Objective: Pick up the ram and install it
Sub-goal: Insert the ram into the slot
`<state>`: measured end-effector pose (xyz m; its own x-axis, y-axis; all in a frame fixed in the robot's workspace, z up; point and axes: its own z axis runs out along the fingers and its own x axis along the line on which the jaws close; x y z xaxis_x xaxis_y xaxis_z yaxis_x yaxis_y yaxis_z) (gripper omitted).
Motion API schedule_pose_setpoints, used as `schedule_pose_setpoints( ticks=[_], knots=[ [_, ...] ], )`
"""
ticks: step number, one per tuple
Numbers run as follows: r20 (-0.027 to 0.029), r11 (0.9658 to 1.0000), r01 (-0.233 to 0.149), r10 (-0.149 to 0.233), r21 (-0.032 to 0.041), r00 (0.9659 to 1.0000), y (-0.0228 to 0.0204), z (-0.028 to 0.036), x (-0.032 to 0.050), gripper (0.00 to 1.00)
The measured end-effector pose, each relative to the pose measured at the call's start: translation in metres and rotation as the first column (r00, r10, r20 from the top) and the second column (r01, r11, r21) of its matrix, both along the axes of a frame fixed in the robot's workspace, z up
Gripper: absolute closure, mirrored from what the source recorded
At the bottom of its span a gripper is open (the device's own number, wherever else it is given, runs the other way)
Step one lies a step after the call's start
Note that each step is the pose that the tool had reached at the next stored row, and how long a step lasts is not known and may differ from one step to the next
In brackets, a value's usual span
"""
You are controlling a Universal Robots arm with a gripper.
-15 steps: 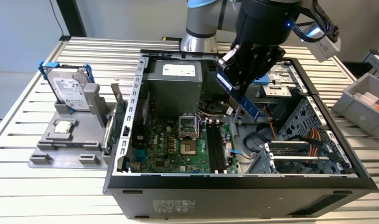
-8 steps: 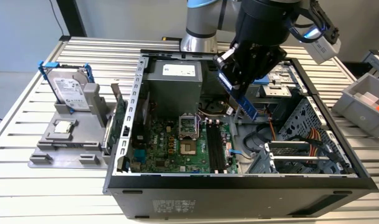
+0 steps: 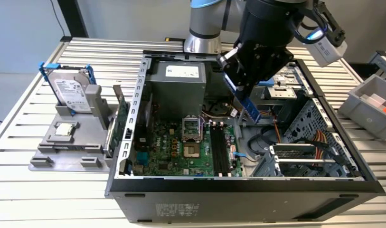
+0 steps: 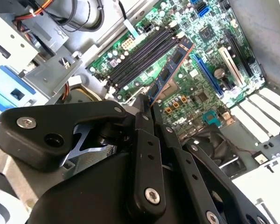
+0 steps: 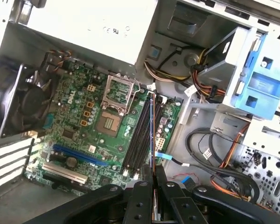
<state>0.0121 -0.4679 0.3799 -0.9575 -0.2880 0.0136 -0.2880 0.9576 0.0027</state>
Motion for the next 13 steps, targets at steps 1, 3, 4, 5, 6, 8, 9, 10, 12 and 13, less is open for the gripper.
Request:
schedule_pose_setpoints(
  ticks=[1, 3, 4, 5, 6, 8, 9, 10, 12, 13],
  knots=[
    [0.0000, 1.0000, 0.009, -0.009, 0.0000, 1.0000, 0.0000, 0.0000, 0.0000, 1.00],
    [0.0000, 0.9996, 0.027, -0.027, 0.0000, 0.9996, 0.0000, 0.0000, 0.0001, 1.00],
    [0.0000, 0.9994, 0.034, -0.034, 0.0000, 0.9994, 0.0000, 0.0000, 0.0001, 1.00],
    [0.0000, 0.9992, 0.041, -0.041, 0.0000, 0.9992, 0.0000, 0.0000, 0.0001, 1.00],
    [0.0000, 0.9988, 0.048, -0.048, 0.0000, 0.9988, 0.0000, 0.0000, 0.0001, 1.00],
    [0.0000, 0.9982, 0.060, -0.060, 0.0000, 0.9982, 0.0000, 0.0000, 0.0002, 1.00],
    [0.0000, 0.9979, 0.065, -0.065, 0.0000, 0.9979, 0.0000, 0.0000, 0.0002, 1.00],
    [0.0000, 0.9975, 0.071, -0.071, -0.0001, 0.9975, 0.0000, 0.0000, 0.0003, 1.00],
    [0.0000, 0.9967, 0.081, -0.081, 0.0000, 0.9967, 0.0000, 0.0000, 0.0003, 1.00],
    [0.0000, 0.9964, 0.085, -0.085, 0.0001, 0.9964, 0.0000, 0.0000, 0.0003, 1.00]
  ],
)
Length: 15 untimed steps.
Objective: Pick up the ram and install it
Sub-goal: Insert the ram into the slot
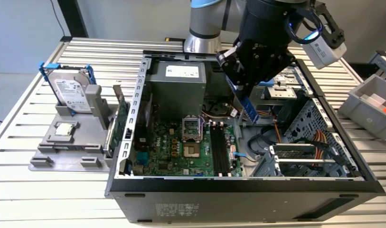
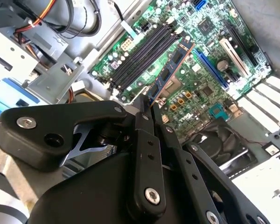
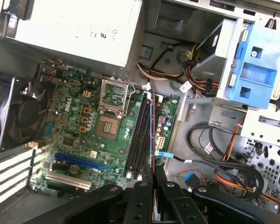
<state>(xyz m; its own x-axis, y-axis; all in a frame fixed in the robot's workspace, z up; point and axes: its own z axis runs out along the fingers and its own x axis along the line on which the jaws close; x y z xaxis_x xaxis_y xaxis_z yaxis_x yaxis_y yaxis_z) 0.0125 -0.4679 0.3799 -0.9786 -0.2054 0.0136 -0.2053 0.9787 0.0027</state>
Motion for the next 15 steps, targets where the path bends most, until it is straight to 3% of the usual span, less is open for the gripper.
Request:
schedule_pose_setpoints(
  ticks=[11, 14, 15],
  knots=[
    [-0.0001, 0.9999, 0.013, -0.013, -0.0002, 0.9999, 0.0000, 0.0000, 0.0000, 1.00],
    [0.0000, 0.9990, 0.045, -0.045, -0.0001, 0.9990, 0.0000, -0.0007, 0.0000, 1.00],
    [-0.0001, 0.9972, 0.075, -0.075, -0.0002, 0.9972, 0.0000, -0.0011, 0.0000, 1.00]
  ],
)
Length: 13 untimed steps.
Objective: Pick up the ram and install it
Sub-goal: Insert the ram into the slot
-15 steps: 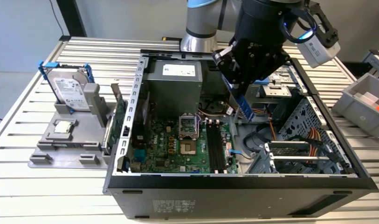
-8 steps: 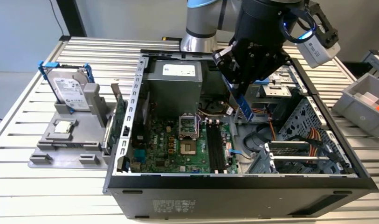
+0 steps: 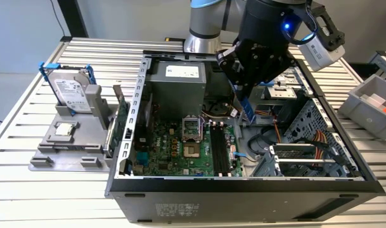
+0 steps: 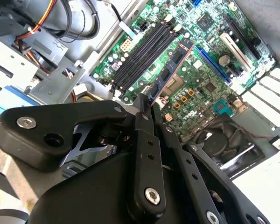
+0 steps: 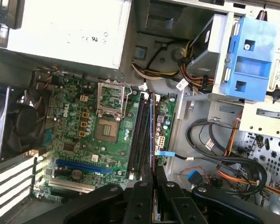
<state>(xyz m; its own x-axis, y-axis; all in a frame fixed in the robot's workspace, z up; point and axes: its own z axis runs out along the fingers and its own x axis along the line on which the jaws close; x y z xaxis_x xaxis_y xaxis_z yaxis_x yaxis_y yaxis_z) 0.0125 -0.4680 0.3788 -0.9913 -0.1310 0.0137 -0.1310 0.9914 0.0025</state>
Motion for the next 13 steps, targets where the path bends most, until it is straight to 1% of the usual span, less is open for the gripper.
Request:
schedule_pose_setpoints(
  ticks=[4, 7, 10, 12, 13],
  knots=[
    [0.0000, 0.9988, 0.048, -0.048, 0.0001, 0.9988, 0.0000, -0.0007, 0.0001, 1.00],
    [0.0000, 0.9966, 0.082, -0.082, 0.0001, 0.9966, 0.0000, -0.0012, 0.0002, 1.00],
    [0.0001, 0.9937, 0.112, -0.112, 0.0001, 0.9937, 0.0000, -0.0016, 0.0003, 1.00],
    [0.0000, 0.9924, 0.123, -0.123, 0.0001, 0.9924, 0.0000, -0.0017, 0.0003, 1.00],
    [0.0000, 0.9924, 0.123, -0.123, 0.0001, 0.9924, 0.0000, -0.0017, 0.0003, 1.00]
  ],
)
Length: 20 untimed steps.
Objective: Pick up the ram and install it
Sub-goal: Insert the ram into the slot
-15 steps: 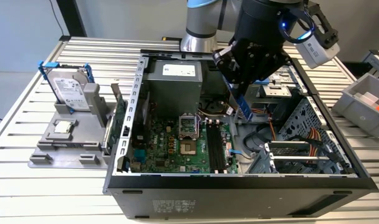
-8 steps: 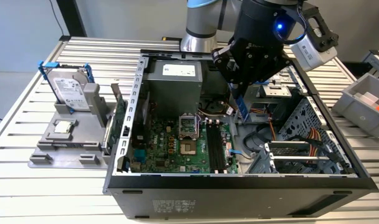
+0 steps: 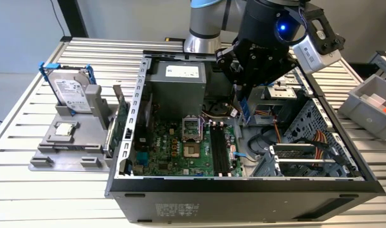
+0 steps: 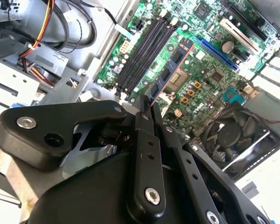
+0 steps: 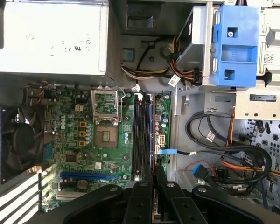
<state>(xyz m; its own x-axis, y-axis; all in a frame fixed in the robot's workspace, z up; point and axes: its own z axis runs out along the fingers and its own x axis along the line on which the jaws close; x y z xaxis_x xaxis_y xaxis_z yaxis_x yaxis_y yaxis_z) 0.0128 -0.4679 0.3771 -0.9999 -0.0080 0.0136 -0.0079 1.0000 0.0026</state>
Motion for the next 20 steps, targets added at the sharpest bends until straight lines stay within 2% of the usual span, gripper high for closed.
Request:
schedule_pose_setpoints(
  ticks=[9, 20],
  knots=[
    [0.0002, 1.0000, 0.000, 0.000, 0.0001, 1.0000, 0.0002, -0.0024, 0.0006, 1.00],
    [0.0003, 1.0000, 0.000, 0.000, -0.0005, 1.0000, 0.0014, -0.0088, 0.0078, 1.00]
  ],
)
